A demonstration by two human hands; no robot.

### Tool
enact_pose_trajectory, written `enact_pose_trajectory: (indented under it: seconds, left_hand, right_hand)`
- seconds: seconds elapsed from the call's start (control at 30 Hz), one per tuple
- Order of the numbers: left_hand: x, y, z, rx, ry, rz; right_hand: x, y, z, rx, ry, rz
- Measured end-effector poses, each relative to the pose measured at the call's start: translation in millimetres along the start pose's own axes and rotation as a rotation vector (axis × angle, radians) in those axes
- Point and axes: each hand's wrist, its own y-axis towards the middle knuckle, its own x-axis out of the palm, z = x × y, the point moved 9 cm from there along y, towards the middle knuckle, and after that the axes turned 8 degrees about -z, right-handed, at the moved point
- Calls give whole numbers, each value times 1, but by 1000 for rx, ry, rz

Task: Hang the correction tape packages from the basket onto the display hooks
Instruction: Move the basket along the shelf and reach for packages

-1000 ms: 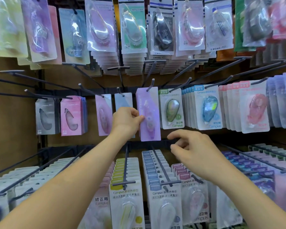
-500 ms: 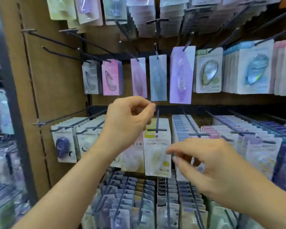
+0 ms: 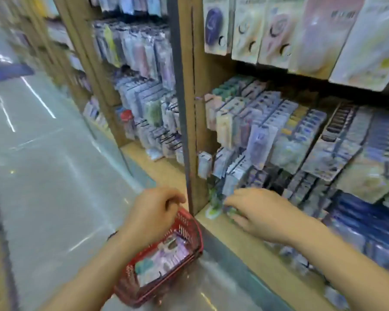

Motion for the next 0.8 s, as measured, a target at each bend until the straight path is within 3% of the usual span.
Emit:
enact_pose_trajectory:
  seconds: [0.17, 0.37, 0.57, 0.8]
  left_hand:
    - [35, -84, -144, -370, 91, -109]
    - [65, -154, -292, -669, -29, -210]
    - [100, -149, -421, -785, -165, -237]
    - [218, -99, -542, -839, -302, -392]
  right_hand:
    - [97, 58, -52, -70, 248, -148]
    - [197, 146, -91, 119, 716, -246]
    - [288, 252, -116, 399, 928, -225]
    - [430, 346, -103, 585, 898, -349]
